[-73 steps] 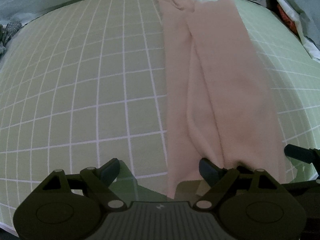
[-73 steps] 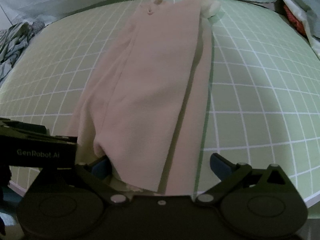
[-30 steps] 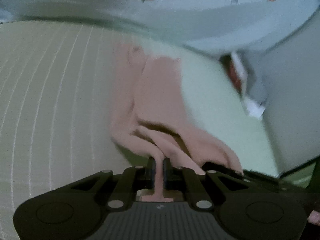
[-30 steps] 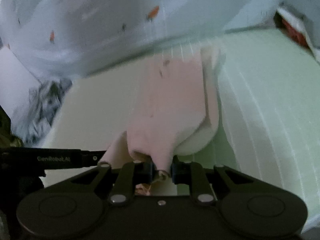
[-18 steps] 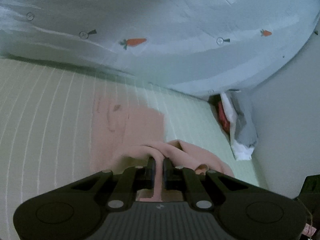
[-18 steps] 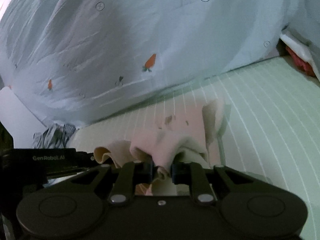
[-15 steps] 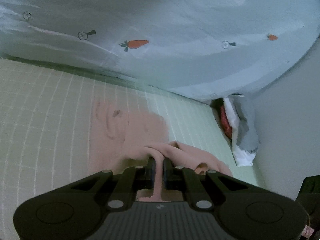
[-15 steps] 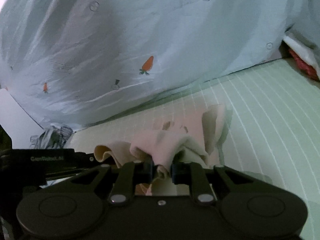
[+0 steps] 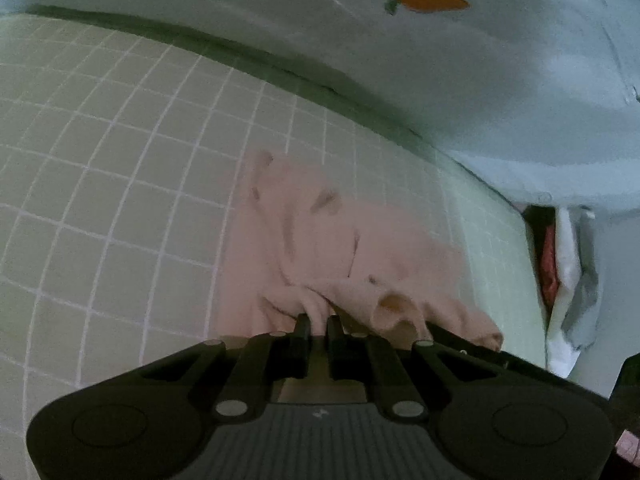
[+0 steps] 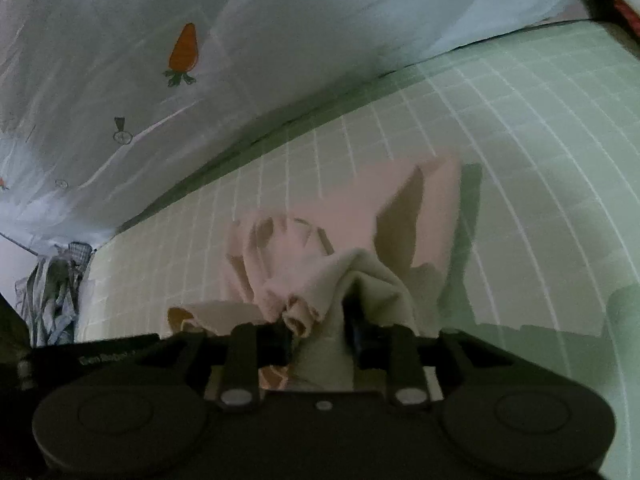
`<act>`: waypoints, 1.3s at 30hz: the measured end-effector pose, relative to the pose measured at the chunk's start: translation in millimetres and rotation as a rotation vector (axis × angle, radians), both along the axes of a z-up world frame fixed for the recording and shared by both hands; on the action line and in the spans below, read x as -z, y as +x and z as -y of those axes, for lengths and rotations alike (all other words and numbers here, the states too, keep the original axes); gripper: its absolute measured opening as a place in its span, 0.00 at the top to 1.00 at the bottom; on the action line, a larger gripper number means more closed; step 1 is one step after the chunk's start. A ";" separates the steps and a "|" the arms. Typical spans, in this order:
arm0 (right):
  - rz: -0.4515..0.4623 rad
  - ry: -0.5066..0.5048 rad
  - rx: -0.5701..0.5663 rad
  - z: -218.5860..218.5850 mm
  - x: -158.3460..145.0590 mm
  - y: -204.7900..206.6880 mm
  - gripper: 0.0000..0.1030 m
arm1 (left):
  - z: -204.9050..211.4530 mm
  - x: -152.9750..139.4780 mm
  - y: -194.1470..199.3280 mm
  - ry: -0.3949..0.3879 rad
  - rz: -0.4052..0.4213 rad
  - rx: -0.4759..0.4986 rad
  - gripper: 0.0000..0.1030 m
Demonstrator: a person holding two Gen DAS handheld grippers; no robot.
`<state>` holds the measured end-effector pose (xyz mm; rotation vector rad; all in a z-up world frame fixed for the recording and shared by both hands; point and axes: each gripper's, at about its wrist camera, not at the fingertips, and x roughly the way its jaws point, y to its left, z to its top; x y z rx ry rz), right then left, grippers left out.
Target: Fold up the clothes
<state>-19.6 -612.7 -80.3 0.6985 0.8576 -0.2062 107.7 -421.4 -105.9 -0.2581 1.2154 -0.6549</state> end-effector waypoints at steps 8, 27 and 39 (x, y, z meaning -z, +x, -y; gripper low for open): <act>0.162 -0.119 0.205 27.1 -44.0 -6.7 0.17 | -21.2 -45.4 16.9 -0.094 0.176 -0.118 0.43; 0.061 -0.434 0.180 -3.7 -36.1 -19.8 0.16 | -1.2 14.6 -1.8 0.145 0.099 0.020 0.40; 0.089 -0.399 0.168 -14.8 -26.6 -31.8 0.16 | -9.0 27.6 -2.8 0.129 0.109 -0.003 0.45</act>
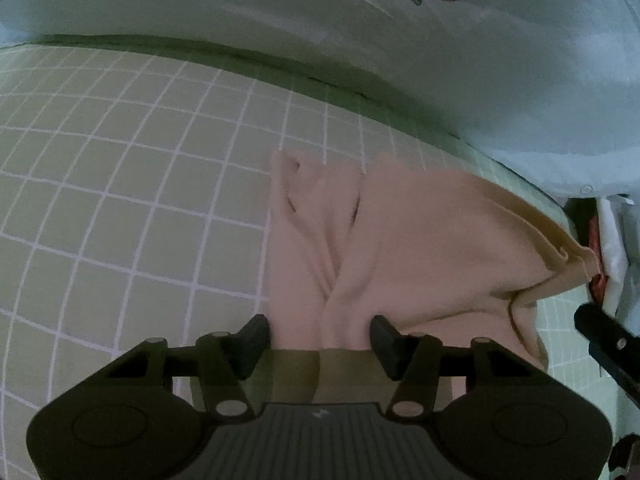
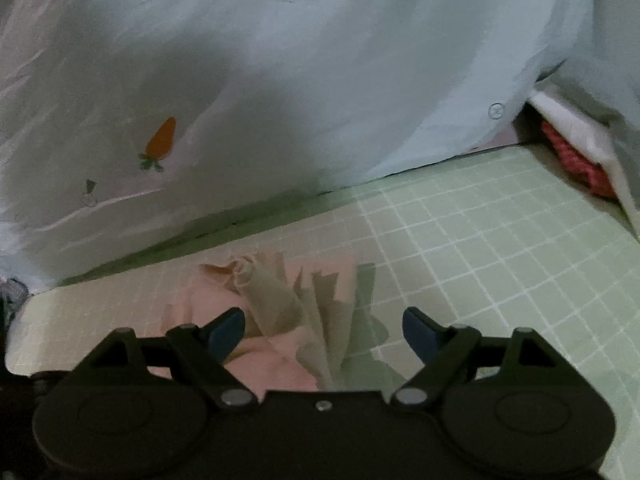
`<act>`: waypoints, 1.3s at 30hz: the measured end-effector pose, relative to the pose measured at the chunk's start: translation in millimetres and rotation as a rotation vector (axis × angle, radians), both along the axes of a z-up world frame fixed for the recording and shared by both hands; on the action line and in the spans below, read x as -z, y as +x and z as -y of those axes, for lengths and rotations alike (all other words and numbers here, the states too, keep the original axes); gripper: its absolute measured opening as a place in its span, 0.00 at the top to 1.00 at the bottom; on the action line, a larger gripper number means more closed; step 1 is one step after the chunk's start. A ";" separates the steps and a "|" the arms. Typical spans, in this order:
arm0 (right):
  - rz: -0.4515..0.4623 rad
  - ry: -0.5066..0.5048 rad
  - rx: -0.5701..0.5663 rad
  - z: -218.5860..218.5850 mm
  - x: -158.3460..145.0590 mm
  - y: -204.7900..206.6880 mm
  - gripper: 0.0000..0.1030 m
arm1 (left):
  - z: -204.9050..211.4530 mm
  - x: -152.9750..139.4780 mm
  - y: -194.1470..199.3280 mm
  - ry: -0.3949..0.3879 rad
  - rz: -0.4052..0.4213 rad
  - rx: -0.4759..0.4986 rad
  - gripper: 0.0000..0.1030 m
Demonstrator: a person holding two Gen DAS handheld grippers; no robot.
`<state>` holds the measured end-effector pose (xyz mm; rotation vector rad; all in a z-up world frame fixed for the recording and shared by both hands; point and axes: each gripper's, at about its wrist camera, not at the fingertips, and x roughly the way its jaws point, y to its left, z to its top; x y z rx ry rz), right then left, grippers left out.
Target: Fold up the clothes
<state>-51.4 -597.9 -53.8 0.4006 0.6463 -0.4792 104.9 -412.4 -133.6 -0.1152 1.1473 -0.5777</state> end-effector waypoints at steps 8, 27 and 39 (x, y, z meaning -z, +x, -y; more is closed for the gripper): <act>-0.099 0.025 -0.104 8.8 25.3 34.3 0.20 | 2.2 5.0 -3.9 0.005 0.016 0.007 0.45; -0.077 0.302 -0.083 36.8 56.6 37.6 0.14 | 11.2 5.9 -2.7 -0.024 0.008 0.034 0.25; -0.062 0.320 -0.246 11.0 53.4 36.7 0.59 | -1.0 -0.8 -16.2 -0.123 -0.070 0.009 0.79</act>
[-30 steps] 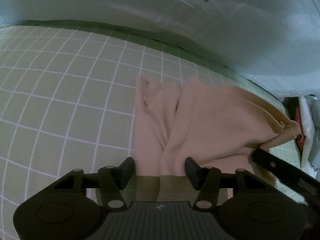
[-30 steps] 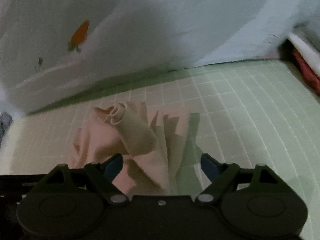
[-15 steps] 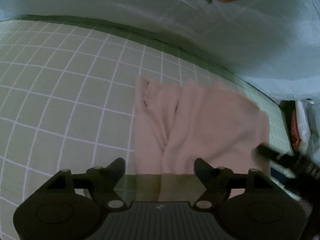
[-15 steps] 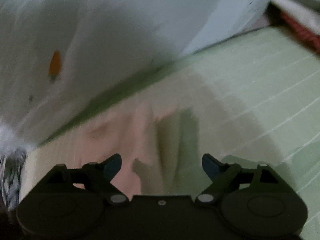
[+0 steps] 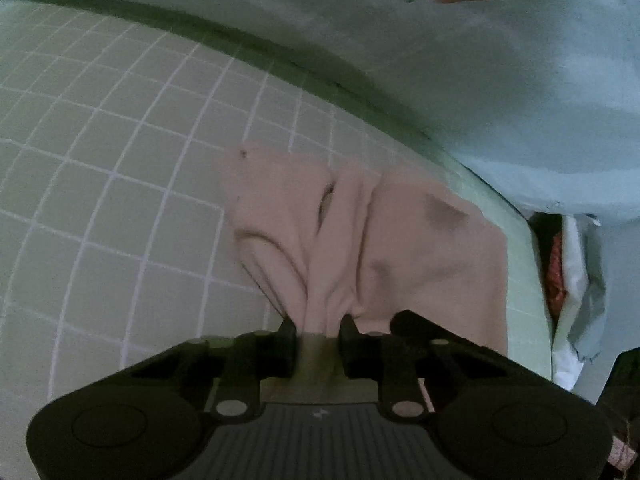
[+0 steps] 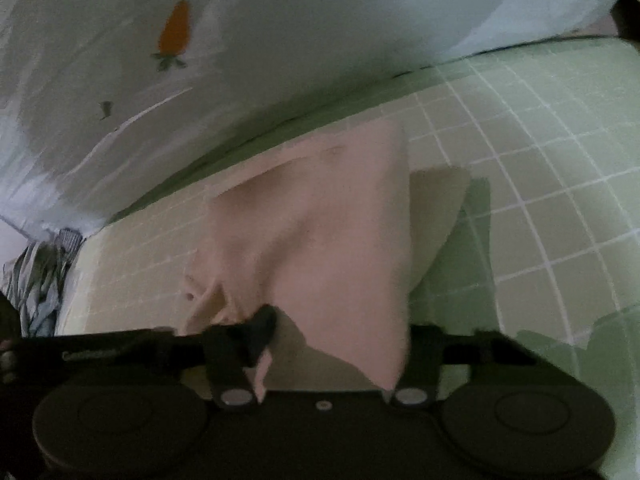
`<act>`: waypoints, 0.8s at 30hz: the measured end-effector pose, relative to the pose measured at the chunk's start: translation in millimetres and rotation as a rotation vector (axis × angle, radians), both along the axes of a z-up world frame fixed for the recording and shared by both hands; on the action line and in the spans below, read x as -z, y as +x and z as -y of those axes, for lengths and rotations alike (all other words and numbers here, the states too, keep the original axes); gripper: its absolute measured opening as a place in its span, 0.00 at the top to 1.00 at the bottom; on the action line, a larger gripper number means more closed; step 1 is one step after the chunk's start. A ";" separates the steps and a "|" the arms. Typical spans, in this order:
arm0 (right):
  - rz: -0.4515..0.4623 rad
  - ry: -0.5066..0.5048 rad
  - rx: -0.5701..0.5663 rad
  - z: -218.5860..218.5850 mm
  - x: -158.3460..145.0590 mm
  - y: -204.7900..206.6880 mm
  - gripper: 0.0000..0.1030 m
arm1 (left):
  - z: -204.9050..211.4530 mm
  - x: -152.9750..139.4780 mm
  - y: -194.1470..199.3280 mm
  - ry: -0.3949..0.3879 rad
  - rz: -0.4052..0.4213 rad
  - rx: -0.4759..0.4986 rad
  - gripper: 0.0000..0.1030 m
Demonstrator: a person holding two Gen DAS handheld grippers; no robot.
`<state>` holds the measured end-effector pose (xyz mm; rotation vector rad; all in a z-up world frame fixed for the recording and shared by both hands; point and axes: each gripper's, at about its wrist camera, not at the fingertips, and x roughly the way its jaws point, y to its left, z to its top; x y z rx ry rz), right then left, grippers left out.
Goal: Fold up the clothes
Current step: 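Lift the folded sweater with both grippers and place it on the clothes stack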
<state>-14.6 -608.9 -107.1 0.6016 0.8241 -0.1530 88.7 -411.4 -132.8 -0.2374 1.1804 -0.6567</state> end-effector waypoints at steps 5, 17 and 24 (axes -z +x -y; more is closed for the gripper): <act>0.048 -0.039 0.005 -10.8 -28.5 -44.1 0.61 | -9.8 -30.7 -41.6 -0.030 0.077 0.059 0.79; 0.081 -0.198 0.256 -3.6 -79.9 -195.0 0.61 | 40.6 -80.2 -149.9 -0.104 0.205 0.359 0.79; 0.094 -0.237 0.354 46.6 -89.0 -274.7 0.60 | 113.2 -92.6 -217.9 -0.137 0.237 0.432 0.79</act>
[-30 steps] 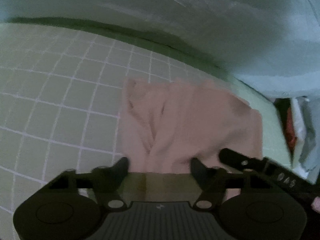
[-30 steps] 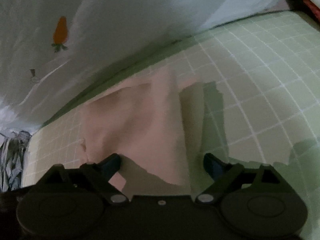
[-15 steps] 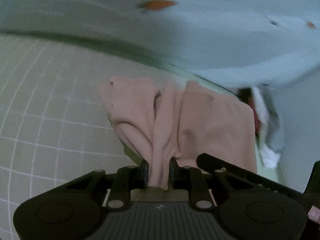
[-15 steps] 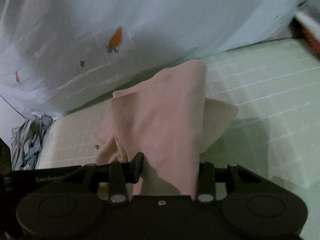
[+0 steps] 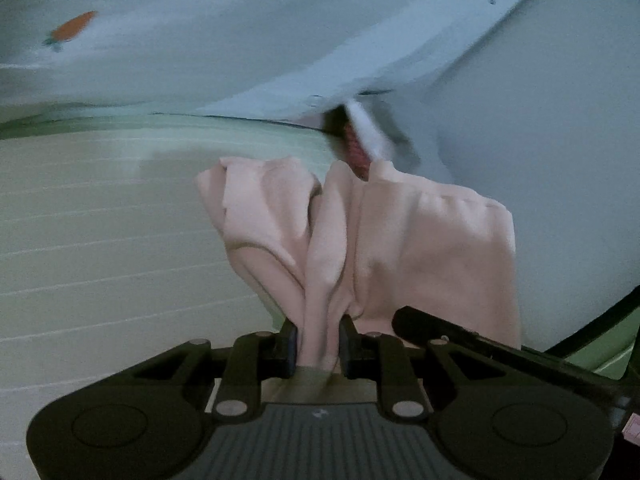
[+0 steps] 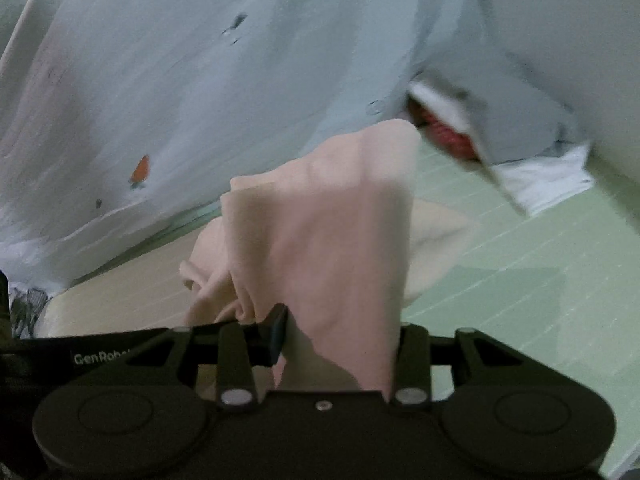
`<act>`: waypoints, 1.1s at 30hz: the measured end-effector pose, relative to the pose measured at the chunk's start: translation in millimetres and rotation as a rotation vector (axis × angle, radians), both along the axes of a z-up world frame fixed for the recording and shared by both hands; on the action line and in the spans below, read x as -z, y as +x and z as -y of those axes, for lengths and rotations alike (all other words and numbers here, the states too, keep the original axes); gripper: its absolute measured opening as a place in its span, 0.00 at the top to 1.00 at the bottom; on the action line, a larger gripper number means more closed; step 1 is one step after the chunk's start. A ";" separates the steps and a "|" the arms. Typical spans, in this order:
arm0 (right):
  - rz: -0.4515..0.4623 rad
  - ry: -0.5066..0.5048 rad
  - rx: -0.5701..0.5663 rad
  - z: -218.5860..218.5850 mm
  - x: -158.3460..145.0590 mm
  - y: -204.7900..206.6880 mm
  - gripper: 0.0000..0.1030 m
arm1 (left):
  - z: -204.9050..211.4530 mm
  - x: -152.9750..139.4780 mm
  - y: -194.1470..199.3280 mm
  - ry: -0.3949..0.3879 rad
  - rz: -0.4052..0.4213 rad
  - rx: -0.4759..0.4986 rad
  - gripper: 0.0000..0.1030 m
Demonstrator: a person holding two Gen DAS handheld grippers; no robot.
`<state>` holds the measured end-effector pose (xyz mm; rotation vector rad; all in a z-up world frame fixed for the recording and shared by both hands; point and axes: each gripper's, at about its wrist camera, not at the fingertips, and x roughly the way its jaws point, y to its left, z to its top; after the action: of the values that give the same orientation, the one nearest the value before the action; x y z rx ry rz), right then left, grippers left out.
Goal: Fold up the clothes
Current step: 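Lift the folded sweater with both grippers and place it on the clothes stack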
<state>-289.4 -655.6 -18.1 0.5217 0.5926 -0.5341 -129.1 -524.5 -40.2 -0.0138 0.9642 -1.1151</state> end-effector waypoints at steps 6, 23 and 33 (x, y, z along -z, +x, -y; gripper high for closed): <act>0.032 -0.060 -0.038 96.8 -5.3 -42.4 0.60 | 93.0 -7.8 -43.1 -0.052 0.031 -0.051 0.79; 0.138 -0.304 -0.111 361.2 -79.6 -47.7 0.59 | 338.8 -98.2 -58.3 -0.179 0.204 -0.074 0.79; -0.118 -0.341 0.072 442.2 -14.0 62.7 0.23 | 413.9 -38.4 13.3 0.045 0.223 -0.172 0.51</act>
<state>-226.7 -1097.7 -4.1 0.1893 0.5814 -0.7223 -115.8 -938.4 -1.8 0.0619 0.7735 -0.9147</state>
